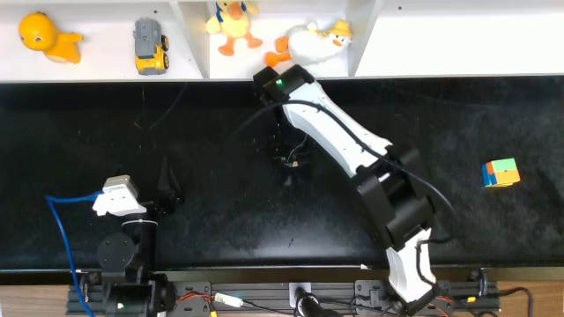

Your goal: Store Toys

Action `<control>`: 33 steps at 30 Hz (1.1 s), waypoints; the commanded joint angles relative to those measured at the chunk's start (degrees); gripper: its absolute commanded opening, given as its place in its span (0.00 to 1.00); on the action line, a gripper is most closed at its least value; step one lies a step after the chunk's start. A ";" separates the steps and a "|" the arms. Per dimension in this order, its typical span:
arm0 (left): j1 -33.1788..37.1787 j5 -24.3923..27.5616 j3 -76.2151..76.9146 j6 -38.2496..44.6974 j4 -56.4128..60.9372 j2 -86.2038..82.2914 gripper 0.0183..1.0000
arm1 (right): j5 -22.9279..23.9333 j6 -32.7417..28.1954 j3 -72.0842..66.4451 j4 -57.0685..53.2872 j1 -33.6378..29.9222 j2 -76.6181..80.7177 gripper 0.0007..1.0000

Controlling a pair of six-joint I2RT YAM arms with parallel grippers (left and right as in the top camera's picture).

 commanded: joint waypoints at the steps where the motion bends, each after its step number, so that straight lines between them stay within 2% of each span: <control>1: 0.31 0.72 -0.15 -0.17 -0.04 -0.59 1.00 | 5.29 4.00 0.57 -0.96 -0.11 -11.41 0.05; 5: 0.31 0.72 -0.15 -0.17 -0.04 -0.59 1.00 | 12.02 8.13 -4.46 -0.02 -0.85 -20.52 0.04; 8: 0.31 0.72 -0.15 -0.17 -0.04 -0.59 1.00 | 14.75 9.84 -12.00 1.68 -3.15 -27.06 0.04; 11: 0.31 0.72 -0.15 -0.17 -0.04 -0.59 1.00 | 16.70 12.02 -20.06 3.80 -7.34 -33.27 0.04; 14: 0.31 0.72 -0.15 -0.17 -0.04 -0.59 1.00 | 17.84 11.98 -26.36 7.74 -12.39 -39.36 0.04; 17: 0.31 0.72 -0.15 -0.17 -0.04 -0.59 1.00 | 21.46 10.32 -31.61 13.27 -17.05 -44.52 0.05; 25: 0.31 0.72 -0.15 -0.17 -0.04 -0.59 1.00 | 19.96 -3.43 -39.85 32.50 -25.55 -46.51 0.04; 31: 0.31 0.72 -0.15 -0.15 -0.04 -0.59 1.00 | 11.21 -18.69 -40.57 45.48 -29.90 -41.94 0.04; 33: 0.31 0.72 -0.15 -0.17 -0.04 -0.59 1.00 | 9.53 -21.73 -40.57 48.65 -31.12 -39.91 0.04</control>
